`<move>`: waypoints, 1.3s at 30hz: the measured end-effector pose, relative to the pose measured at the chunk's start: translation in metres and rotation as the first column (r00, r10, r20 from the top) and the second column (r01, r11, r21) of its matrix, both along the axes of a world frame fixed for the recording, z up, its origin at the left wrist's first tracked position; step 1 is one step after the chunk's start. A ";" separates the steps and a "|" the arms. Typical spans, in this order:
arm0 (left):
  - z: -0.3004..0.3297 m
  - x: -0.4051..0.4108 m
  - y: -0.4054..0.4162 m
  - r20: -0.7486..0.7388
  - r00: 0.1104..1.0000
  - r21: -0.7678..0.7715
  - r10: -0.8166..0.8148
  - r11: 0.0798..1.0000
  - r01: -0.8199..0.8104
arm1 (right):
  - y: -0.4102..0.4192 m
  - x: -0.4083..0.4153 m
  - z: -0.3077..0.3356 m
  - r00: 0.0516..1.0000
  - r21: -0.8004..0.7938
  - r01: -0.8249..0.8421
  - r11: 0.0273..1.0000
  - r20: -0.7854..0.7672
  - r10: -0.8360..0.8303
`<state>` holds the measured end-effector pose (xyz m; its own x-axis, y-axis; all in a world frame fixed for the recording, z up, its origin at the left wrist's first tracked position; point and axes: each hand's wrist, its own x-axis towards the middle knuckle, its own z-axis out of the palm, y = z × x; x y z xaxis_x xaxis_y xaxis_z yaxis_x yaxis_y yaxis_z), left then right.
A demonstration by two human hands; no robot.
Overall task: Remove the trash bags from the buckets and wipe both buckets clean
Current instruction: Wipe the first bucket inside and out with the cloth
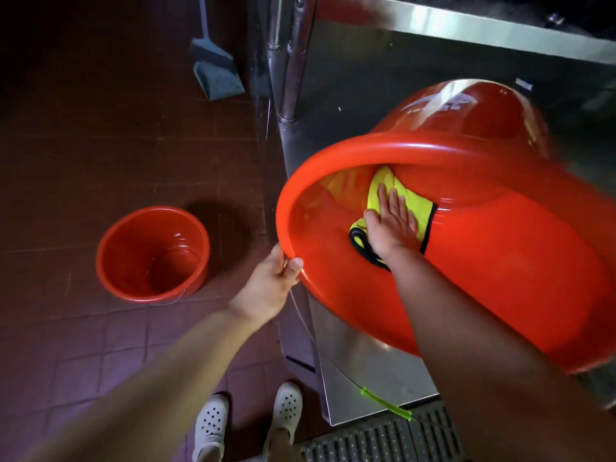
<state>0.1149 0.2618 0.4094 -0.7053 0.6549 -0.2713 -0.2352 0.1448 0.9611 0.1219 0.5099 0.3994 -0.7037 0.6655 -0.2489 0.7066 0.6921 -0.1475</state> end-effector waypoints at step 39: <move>0.036 -0.003 -0.015 -0.155 0.945 0.121 0.287 0.955 -0.271 | -0.151 0.072 0.005 0.923 0.105 -0.200 0.974 -0.313 0.223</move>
